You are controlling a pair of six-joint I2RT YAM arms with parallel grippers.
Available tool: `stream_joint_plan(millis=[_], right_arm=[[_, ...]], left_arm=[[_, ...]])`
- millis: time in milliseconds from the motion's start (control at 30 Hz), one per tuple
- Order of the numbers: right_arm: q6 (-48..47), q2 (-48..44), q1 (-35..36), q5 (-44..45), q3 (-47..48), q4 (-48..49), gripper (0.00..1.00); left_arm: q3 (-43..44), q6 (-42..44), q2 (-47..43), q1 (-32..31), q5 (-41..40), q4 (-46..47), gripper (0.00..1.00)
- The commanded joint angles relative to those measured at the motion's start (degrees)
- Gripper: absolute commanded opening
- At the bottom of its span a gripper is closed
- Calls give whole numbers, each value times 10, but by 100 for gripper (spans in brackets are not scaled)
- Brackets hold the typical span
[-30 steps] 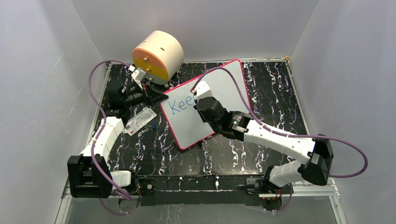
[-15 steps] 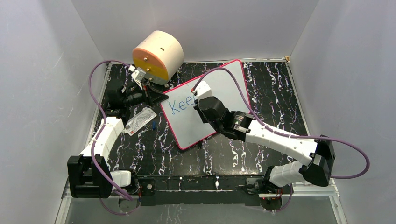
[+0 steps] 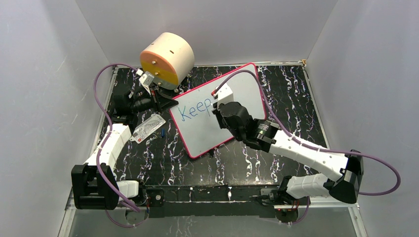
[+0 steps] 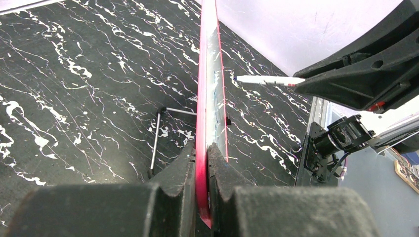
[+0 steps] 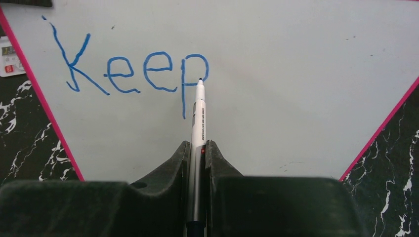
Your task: Write a sentence on the whiteboard
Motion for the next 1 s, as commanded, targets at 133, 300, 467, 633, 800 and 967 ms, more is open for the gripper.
stream_joint_plan(millis=[133,300,467,633,800,967], right_arm=[[-16,-46,-37,15,-22,29,0],[-19,-53,-50,2,-32,37,0],[-27,-50,-57,-4,-35,43,0],[-32,-54,-74,-13,-36,43,0],[-32,-54,-80,-30,-36,47,0],[-35,-50,-82,-25,-33,40,0]], left_arm=[[-11,60,-4,-15,22,-24,0],[-11,59,-4,-15,22,-24,0],[-10,61,-5,-15,22,-28,0],[-10,60,-3,-15,23,-28,0],[-9,60,1,-15,24,-28,0],[-9,60,3,-15,24,-28,0]])
